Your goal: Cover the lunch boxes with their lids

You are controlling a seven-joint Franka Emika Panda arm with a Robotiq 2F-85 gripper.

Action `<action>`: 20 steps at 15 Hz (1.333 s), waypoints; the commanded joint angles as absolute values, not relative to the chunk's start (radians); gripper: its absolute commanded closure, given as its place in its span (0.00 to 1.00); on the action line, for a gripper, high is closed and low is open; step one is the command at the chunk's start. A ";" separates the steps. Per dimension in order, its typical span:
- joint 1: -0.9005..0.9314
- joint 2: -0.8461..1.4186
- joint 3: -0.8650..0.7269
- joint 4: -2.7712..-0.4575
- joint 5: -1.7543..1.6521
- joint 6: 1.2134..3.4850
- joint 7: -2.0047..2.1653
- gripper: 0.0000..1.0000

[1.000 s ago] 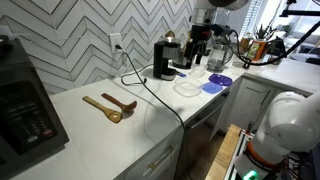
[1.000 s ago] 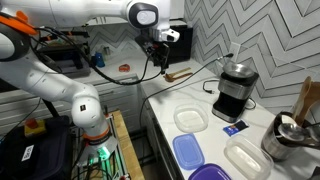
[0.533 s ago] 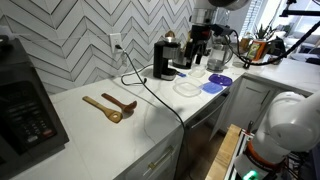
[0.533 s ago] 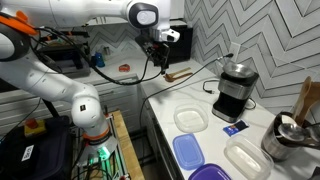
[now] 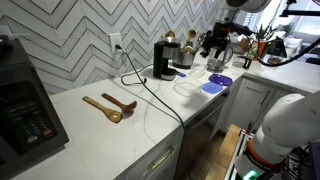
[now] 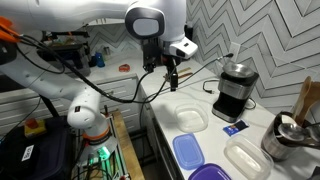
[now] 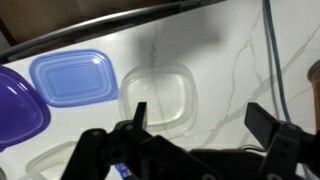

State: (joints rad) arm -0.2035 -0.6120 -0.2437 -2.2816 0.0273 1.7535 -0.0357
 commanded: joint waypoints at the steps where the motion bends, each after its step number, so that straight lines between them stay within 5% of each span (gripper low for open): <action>1: -0.300 -0.622 -0.322 -2.304 -0.034 1.786 -0.055 0.00; 12: -0.359 -0.604 -0.378 -2.300 -0.020 1.807 -0.072 0.00; 20: -0.437 -0.302 -0.558 -2.152 0.103 1.848 0.020 0.00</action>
